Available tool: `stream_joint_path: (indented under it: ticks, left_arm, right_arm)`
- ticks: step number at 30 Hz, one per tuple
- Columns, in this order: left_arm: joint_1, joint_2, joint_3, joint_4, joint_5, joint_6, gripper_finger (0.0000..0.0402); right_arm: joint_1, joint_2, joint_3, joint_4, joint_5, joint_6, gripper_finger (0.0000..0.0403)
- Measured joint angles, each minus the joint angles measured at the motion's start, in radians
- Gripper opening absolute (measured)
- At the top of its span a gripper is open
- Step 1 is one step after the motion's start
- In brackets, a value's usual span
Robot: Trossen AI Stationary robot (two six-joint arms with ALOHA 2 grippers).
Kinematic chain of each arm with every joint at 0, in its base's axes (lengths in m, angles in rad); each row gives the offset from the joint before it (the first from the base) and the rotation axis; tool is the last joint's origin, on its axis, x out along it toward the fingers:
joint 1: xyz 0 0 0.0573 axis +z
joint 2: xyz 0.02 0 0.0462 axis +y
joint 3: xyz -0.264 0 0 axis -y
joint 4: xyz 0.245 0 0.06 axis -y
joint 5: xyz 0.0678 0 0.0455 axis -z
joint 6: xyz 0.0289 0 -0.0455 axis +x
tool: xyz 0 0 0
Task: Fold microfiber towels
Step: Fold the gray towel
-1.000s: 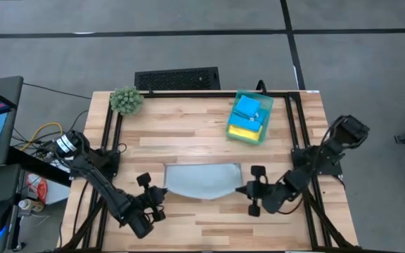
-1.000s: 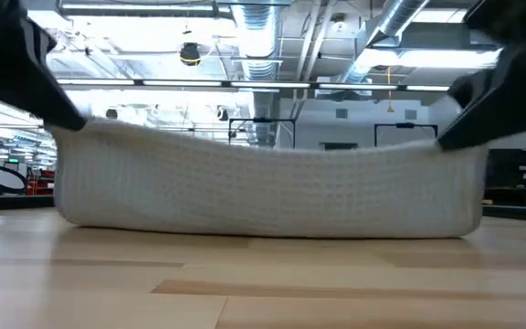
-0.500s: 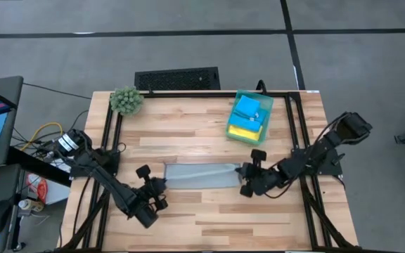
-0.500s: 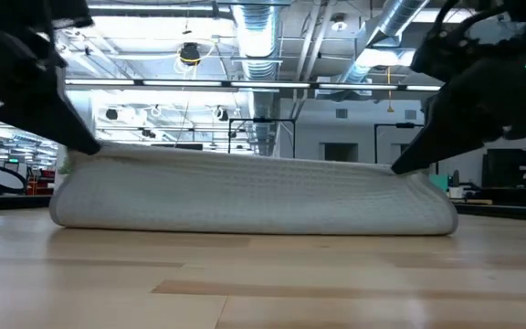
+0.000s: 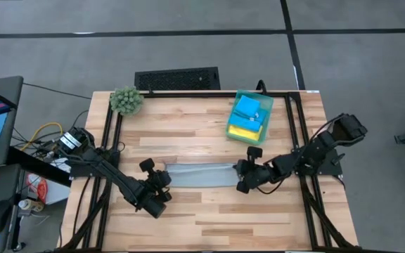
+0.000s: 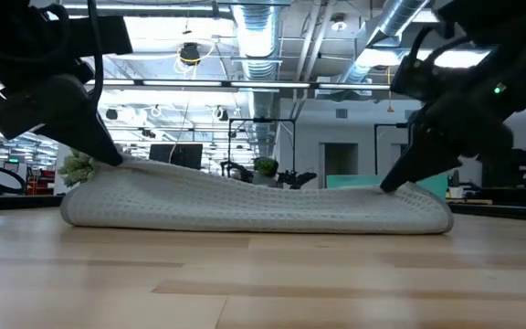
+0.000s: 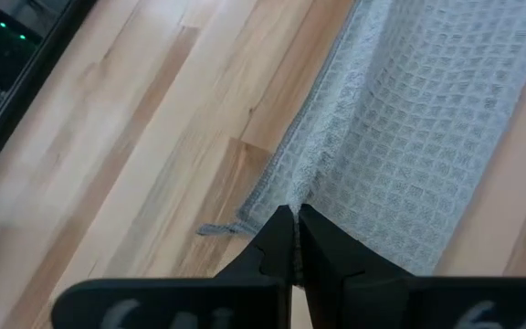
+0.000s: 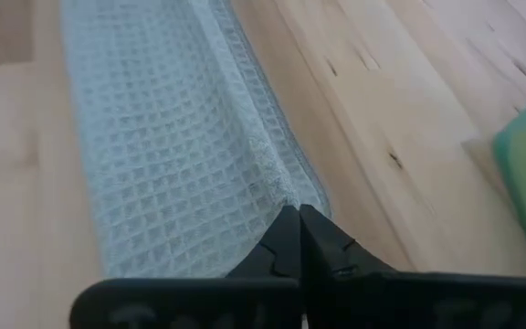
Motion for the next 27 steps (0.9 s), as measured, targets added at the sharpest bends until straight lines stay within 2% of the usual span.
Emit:
stream_joint_path:
  ticks: [7, 10, 22, 27]
  left_arm:
    - [-0.002, 0.000, 0.000, 0.000, 0.021, -0.010, 0.0002]
    - [0.005, 0.000, 0.000, 0.000, 0.026, -0.012, 0.0016]
    - [0.048, 0.000, 0.000, -0.001, 0.052, 0.013, 0.0164]
    - [0.051, -0.004, 0.011, -0.056, 0.023, 0.026, 0.0193]
  right_arm:
    - [-0.033, 0.035, 0.000, 0.014, 0.000, -0.012, 0.0026]
    - [-0.042, 0.035, 0.000, 0.014, -0.003, -0.006, 0.0036]
    - [-0.049, 0.035, 0.000, -0.002, -0.025, 0.031, 0.0057]
    - [-0.063, -0.002, 0.001, -0.081, 0.001, 0.053, 0.0057]
